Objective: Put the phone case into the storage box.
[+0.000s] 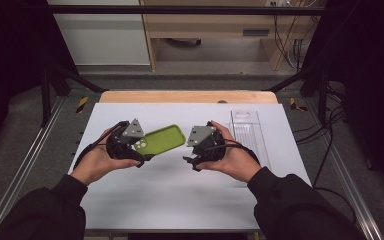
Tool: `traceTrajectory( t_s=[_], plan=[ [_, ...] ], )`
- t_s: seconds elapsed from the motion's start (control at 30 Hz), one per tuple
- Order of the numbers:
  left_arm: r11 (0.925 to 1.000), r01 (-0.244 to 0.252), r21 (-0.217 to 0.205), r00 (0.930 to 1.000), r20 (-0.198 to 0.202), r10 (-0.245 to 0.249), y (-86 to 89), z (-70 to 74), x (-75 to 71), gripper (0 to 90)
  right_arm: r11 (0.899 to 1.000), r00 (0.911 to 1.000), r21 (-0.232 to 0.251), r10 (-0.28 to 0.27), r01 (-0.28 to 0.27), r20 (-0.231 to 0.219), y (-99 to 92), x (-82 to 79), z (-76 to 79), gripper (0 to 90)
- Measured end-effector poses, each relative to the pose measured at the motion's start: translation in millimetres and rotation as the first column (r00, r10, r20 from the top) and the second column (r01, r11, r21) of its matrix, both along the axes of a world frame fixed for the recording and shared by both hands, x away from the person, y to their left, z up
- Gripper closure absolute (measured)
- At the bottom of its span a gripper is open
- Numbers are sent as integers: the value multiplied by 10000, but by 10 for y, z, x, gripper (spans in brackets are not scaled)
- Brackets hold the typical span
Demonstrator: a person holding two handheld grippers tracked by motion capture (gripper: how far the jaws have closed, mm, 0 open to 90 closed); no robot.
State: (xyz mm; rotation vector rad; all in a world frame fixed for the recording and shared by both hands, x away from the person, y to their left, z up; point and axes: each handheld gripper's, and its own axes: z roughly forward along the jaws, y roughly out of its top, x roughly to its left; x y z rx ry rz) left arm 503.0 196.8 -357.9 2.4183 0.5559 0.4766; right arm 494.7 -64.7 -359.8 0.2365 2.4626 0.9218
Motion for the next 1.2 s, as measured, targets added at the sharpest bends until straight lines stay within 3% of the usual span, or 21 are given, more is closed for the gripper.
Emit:
traceTrajectory(
  t_s=[0.13,0.27,0.4,0.43,0.53,0.57,0.9,1.13,1.2],
  plan=[
    [9999,-14,105,10000,59,14,-33,-24,-17,163,9983,9994,-465,346,-348,-46,76,-44,-45,126],
    [9998,82,189,9999,93,-84,-40,8,-46,163,9973,9987,-542,504,-498,110,124,-86,-7,165],
    [9992,181,358,9998,88,-184,-33,21,-63,163,9961,9973,-560,698,-684,239,154,-122,38,240],
    [9990,202,406,9997,99,-206,-32,27,-69,163,9933,9952,-708,941,-919,285,177,-134,48,299],
    [9991,220,351,9997,124,-225,-33,36,-80,163,9911,9933,-772,1111,-1084,315,202,-152,44,337],
    [9991,246,350,9996,119,-250,-36,41,-83,163,9872,9898,-870,1372,-1333,396,226,-169,27,381],
    [9977,478,480,9987,126,-484,-109,74,-66,163,9698,9756,-1287,2145,-2071,468,404,-207,-33,519],
    [9966,645,516,9979,30,-647,-155,52,-43,163,9501,9614,-1738,2709,-2589,488,525,-181,-32,603],
    [9953,749,609,9972,-27,-749,-161,53,-43,163,9399,9550,-1981,2927,-2780,485,557,-169,-45,642]
  ],
)
